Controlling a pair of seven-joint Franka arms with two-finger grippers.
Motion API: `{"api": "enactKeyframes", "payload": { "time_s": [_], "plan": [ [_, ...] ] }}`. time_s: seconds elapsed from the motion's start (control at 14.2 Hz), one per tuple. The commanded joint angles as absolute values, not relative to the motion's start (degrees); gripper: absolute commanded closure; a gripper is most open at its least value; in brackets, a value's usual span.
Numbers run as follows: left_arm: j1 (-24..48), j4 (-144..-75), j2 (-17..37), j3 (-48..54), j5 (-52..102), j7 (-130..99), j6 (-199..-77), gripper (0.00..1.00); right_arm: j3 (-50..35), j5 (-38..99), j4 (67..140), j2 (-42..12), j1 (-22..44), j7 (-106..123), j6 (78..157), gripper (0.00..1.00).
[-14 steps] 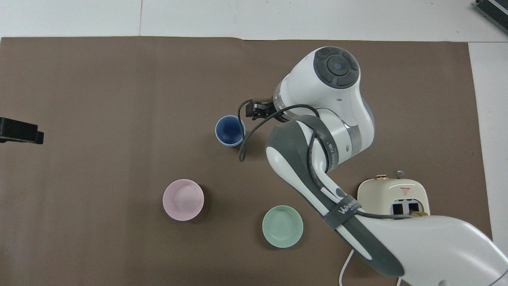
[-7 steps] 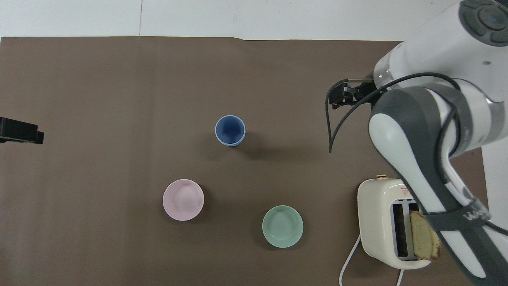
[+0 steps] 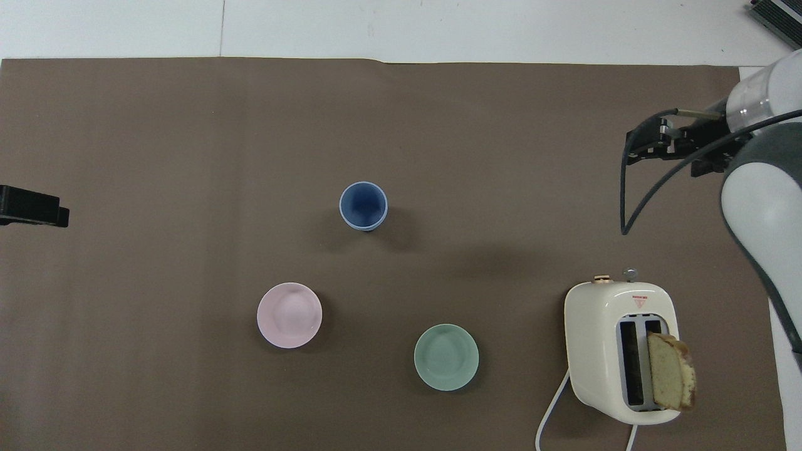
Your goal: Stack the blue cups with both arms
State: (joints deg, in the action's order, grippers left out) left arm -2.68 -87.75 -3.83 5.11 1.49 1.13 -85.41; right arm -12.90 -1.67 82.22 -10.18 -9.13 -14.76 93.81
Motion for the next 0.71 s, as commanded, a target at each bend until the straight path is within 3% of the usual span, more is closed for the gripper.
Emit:
{"api": "enactKeyframes", "payload": {
  "time_s": [0.0,0.64],
  "plan": [
    [-3.3,-88.9,-4.7,5.4,2.1,0.7,-86.0,0.0,-13.4,-3.2,83.2,-7.8,-11.4,-12.3,91.9,0.0],
    [-3.3,-88.9,-4.7,5.4,2.1,0.7,-86.0,0.0,-13.0,-2.8,83.1,-5.8,-12.4,-12.0,90.6,0.0]
  ]
}}
